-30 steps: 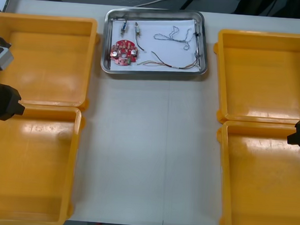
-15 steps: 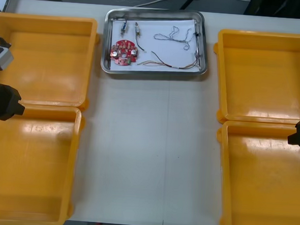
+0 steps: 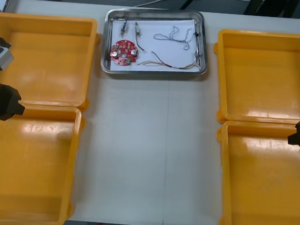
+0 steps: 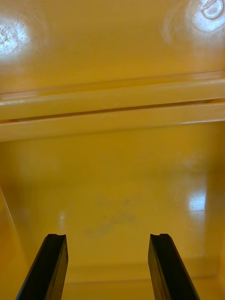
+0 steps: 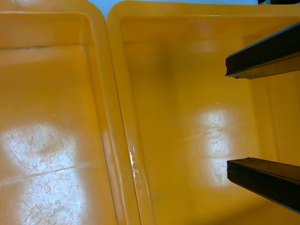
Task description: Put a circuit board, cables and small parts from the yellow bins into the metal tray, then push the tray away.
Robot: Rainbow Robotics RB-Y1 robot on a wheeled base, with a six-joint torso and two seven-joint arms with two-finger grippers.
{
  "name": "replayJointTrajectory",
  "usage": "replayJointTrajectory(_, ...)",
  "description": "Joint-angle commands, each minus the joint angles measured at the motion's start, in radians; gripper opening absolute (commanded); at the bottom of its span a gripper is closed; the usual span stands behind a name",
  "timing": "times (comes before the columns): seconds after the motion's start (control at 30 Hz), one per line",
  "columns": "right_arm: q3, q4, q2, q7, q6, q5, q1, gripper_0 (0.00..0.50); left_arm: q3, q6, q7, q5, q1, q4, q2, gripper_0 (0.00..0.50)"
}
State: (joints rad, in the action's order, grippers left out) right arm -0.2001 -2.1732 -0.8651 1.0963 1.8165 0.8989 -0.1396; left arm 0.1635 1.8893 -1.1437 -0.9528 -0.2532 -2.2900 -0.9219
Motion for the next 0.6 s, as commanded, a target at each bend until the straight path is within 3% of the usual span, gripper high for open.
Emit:
replayJointTrajectory(0.03,-0.033,-0.005,-0.037,0.053,-0.008,-0.008,0.014,0.5,0.033,-0.009,-0.034,0.003,0.017,-0.028,-0.038,0.5)
replayJointTrajectory(0.6,-0.033,-0.005,-0.037,0.053,-0.008,-0.008,0.014,0.5,0.033,-0.009,-0.034,0.003,0.017,-0.028,-0.038,0.5)
